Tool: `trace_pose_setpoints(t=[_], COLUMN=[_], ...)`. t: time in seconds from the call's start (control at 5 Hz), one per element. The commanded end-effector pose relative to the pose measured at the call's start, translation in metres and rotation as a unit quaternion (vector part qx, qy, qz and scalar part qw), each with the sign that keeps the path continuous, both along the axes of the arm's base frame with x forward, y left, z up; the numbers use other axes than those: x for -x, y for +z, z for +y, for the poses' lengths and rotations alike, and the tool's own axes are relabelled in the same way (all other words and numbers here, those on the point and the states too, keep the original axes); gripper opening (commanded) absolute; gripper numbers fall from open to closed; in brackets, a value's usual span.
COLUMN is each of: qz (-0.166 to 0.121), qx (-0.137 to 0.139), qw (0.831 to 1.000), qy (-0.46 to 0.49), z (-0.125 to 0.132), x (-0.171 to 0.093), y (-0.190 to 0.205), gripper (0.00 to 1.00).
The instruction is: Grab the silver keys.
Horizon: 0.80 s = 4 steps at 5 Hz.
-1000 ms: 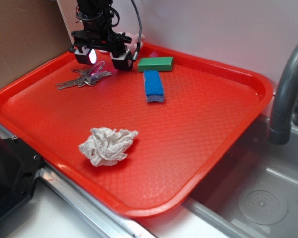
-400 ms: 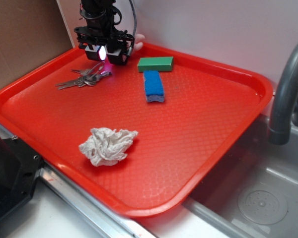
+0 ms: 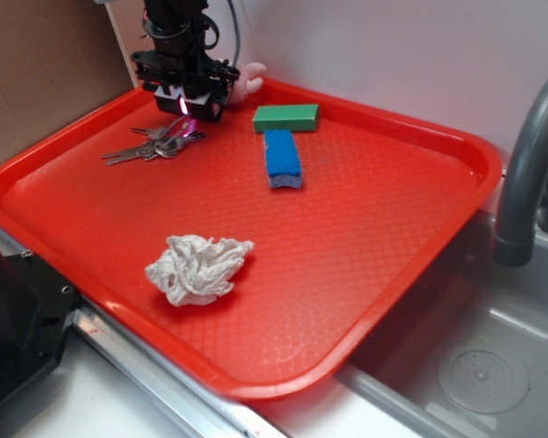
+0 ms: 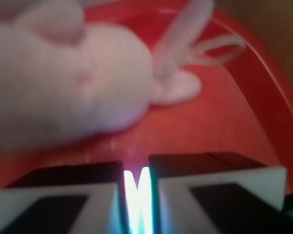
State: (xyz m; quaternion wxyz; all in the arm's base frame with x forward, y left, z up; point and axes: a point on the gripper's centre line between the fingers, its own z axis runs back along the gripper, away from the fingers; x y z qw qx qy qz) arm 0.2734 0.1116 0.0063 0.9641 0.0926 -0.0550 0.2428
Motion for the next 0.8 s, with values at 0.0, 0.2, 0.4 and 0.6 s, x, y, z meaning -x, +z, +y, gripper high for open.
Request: trace_pose_setpoints(t=[0.0,0.2,0.4,0.6], qz=[0.008,-0.038,-0.057,-0.049], qx=[-0.005,0.002,0.013,0.014], qw=[1.0,0.999,0.998,0.998], qy=[-0.023,0.003,0.023,0.03], z=[-0.006,0.005,0.01,0.007], x=[0.036,0.052,0.063,0.071], y=[0.024,0.067,0.088,0.096], gripper=[1.0,1.0,1.0,1.0])
